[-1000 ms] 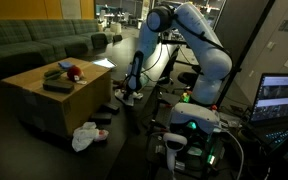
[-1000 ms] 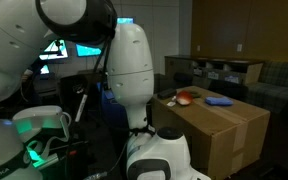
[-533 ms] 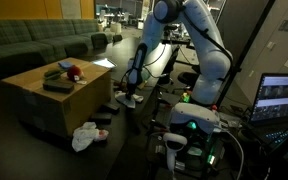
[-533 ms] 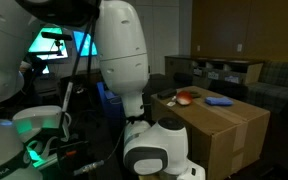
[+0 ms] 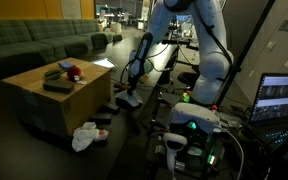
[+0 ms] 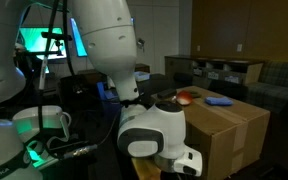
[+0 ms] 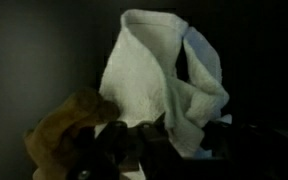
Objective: Remove the brown toy from the box and replace it with the towel, remove the blue object from the box and replace it with the gray duster and remove the orange plush toy from the box and replace it with the duster, remove the duster and replace it with the plastic bag
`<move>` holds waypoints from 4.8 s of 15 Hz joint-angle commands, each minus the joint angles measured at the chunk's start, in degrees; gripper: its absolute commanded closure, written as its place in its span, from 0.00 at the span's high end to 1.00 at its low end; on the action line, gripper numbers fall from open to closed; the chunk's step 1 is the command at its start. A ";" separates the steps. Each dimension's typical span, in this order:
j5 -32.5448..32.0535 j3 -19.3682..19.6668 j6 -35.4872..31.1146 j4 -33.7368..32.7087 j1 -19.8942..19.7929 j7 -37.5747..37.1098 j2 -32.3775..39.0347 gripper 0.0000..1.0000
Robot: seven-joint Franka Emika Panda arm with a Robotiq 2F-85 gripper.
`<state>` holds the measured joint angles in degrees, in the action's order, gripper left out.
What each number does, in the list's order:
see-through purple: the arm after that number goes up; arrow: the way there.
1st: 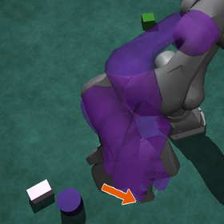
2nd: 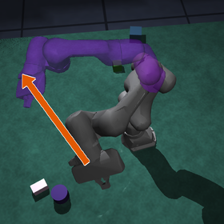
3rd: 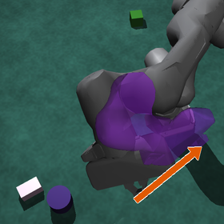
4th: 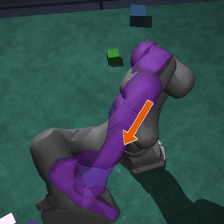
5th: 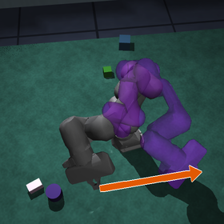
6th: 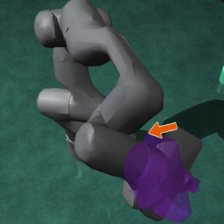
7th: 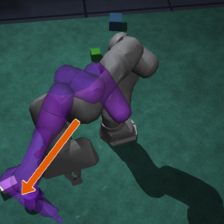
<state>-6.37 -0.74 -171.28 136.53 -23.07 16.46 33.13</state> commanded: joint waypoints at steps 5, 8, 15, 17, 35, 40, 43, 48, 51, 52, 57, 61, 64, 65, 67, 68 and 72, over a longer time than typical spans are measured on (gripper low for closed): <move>2.56 0.04 3.51 6.37 0.18 2.30 -21.73 0.04; 2.11 2.39 4.48 5.20 4.04 0.53 -27.47 0.04; -2.87 3.95 3.68 2.31 13.37 -7.01 -34.51 0.04; -4.90 1.35 3.65 0.85 13.59 -9.78 -34.12 0.04; -26.07 5.13 8.74 -19.38 21.15 -32.47 -10.94 0.43; -23.37 7.34 11.53 -20.59 24.21 -30.68 -11.95 0.80; -22.66 8.80 13.18 -21.68 26.58 -31.49 -13.45 0.99; -22.79 9.02 17.67 -25.81 29.96 -32.31 -14.22 1.00; -21.45 7.54 20.07 -29.25 30.11 -30.37 -12.91 1.00; -20.51 6.85 20.24 -31.15 29.85 -29.14 -11.42 1.00; -10.95 2.79 21.35 -38.51 26.60 -18.86 -6.36 1.00; -4.42 0.23 23.13 -45.17 23.82 -11.14 -1.50 1.00; -1.34 -1.14 25.41 -49.47 22.45 -7.69 1.34 1.00; -0.72 -1.38 26.24 -51.00 22.25 -6.97 2.33 1.00; 0.02 -1.68 27.98 -53.42 22.11 -6.18 3.92 1.00; 0.64 -2.13 28.74 -54.22 21.85 -5.46 4.37 1.00; 0.87 -2.38 31.59 -57.37 22.55 -5.53 6.32 1.00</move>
<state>-7.20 -2.19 -142.51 83.96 -0.36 9.27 37.12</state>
